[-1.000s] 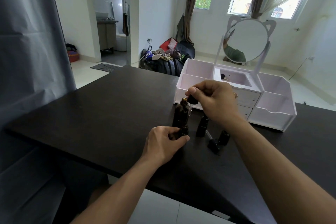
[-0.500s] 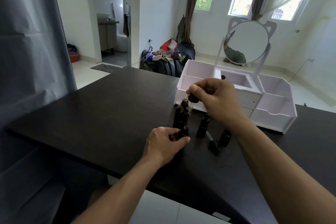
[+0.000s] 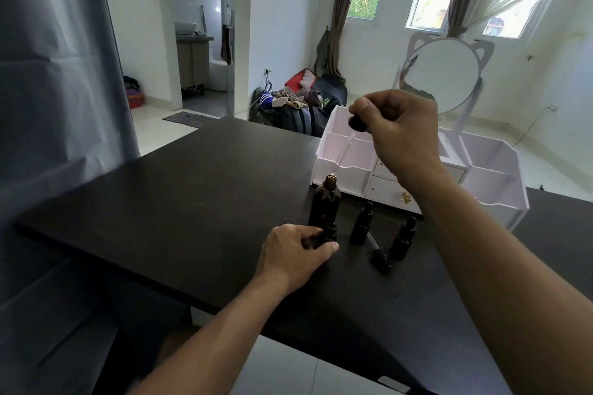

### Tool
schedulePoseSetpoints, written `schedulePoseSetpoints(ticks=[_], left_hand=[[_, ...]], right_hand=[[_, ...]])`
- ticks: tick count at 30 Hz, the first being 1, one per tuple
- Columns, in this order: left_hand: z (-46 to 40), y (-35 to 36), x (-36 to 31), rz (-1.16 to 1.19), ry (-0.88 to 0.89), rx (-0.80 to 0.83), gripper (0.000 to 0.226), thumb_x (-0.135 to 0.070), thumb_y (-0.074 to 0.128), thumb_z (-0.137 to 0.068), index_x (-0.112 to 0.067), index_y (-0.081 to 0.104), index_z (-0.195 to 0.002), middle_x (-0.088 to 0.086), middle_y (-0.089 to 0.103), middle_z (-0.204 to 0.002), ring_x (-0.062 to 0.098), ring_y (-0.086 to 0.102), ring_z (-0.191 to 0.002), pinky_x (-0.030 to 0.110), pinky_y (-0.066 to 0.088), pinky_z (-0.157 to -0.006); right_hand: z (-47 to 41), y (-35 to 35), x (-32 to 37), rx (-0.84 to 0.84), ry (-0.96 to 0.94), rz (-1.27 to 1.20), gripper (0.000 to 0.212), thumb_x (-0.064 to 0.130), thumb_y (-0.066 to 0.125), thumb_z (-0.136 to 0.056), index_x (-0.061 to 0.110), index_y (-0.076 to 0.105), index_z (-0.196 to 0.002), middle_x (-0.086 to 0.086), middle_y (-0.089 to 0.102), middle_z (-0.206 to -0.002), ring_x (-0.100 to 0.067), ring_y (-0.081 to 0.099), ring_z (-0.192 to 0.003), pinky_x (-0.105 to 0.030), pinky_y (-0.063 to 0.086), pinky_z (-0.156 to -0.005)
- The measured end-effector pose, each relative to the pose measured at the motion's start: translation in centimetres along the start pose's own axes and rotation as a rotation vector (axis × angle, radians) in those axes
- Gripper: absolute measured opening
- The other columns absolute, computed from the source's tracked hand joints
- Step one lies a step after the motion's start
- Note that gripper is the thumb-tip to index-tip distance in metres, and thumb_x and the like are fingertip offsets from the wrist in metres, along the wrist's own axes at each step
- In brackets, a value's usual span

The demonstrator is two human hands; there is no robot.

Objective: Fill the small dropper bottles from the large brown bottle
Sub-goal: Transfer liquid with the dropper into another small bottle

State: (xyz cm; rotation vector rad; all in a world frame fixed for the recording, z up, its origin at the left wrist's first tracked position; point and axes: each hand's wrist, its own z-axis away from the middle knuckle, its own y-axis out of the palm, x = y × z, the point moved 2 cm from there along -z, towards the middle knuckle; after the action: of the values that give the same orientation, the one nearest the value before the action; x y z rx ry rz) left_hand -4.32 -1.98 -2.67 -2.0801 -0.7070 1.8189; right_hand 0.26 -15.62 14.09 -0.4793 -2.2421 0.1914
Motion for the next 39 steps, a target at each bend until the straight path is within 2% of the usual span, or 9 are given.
schedulePoseSetpoints(ticks=[4,7,12,16,23,31,39], left_hand=[[0.0,-0.1,-0.2,-0.021,-0.022,0.012,0.038,-0.051,0.074,-0.077,-0.032,0.072,-0.11,-0.014,0.067,-0.082,0.002,0.063,-0.08,0.026,0.054,-0.078],[0.0,0.0,-0.2,-0.013,-0.025,0.018,0.037,-0.051,0.074,-0.078,-0.032,0.072,-0.109,-0.013,0.068,-0.081,0.001,0.063,-0.078,0.026,0.055,-0.076],[0.0,0.0,0.0,0.018,-0.036,0.02,0.041,-0.049,0.075,-0.077,-0.028,0.071,-0.111,-0.009,0.07,-0.084,0.004,0.065,-0.079,0.032,0.057,-0.079],[0.0,0.0,0.1,0.015,-0.029,0.029,0.04,-0.05,0.074,-0.077,-0.03,0.072,-0.111,-0.011,0.07,-0.083,0.003,0.065,-0.078,0.032,0.057,-0.079],[0.0,0.0,0.0,0.014,-0.03,0.038,0.04,-0.051,0.074,-0.078,-0.03,0.071,-0.111,-0.011,0.07,-0.087,0.003,0.065,-0.081,0.032,0.057,-0.08],[0.0,0.0,0.1,0.007,-0.034,0.044,0.039,-0.051,0.073,-0.078,-0.03,0.07,-0.111,-0.011,0.069,-0.085,0.002,0.064,-0.08,0.03,0.056,-0.078],[-0.1,0.1,0.3,0.019,-0.037,0.048,0.04,-0.051,0.073,-0.077,-0.03,0.07,-0.111,-0.01,0.068,-0.083,0.003,0.064,-0.078,0.029,0.056,-0.076]], right_hand=[[0.4,1.2,-1.6,0.071,0.048,0.039,0.012,0.02,0.067,-0.092,0.011,0.075,-0.092,-0.001,0.074,-0.078,-0.016,0.073,-0.075,-0.043,0.06,-0.081],[1.0,2.4,-3.2,0.132,0.148,0.007,0.014,0.015,0.061,-0.095,0.014,0.073,-0.09,-0.007,0.075,-0.088,-0.022,0.073,-0.084,-0.045,0.058,-0.087],[2.5,4.2,-5.5,0.223,0.228,-0.028,0.023,0.01,0.054,-0.099,0.023,0.067,-0.085,-0.009,0.073,-0.094,-0.024,0.071,-0.091,-0.047,0.057,-0.089],[3.2,4.7,-6.4,0.234,0.244,-0.027,0.03,0.011,0.054,-0.098,0.03,0.066,-0.078,-0.01,0.074,-0.094,-0.027,0.071,-0.092,-0.05,0.056,-0.089],[3.7,4.7,-6.6,0.216,0.247,-0.021,0.028,0.011,0.054,-0.098,0.026,0.069,-0.079,-0.005,0.074,-0.092,-0.023,0.07,-0.094,-0.047,0.057,-0.09],[3.9,4.7,-6.8,0.192,0.225,-0.017,0.029,0.012,0.058,-0.096,0.028,0.07,-0.075,-0.005,0.074,-0.09,-0.024,0.07,-0.093,-0.046,0.057,-0.089],[3.6,4.6,-6.3,0.265,0.17,0.082,0.021,0.015,0.056,-0.097,0.018,0.073,-0.085,-0.003,0.074,-0.092,-0.02,0.069,-0.093,-0.043,0.057,-0.089]])
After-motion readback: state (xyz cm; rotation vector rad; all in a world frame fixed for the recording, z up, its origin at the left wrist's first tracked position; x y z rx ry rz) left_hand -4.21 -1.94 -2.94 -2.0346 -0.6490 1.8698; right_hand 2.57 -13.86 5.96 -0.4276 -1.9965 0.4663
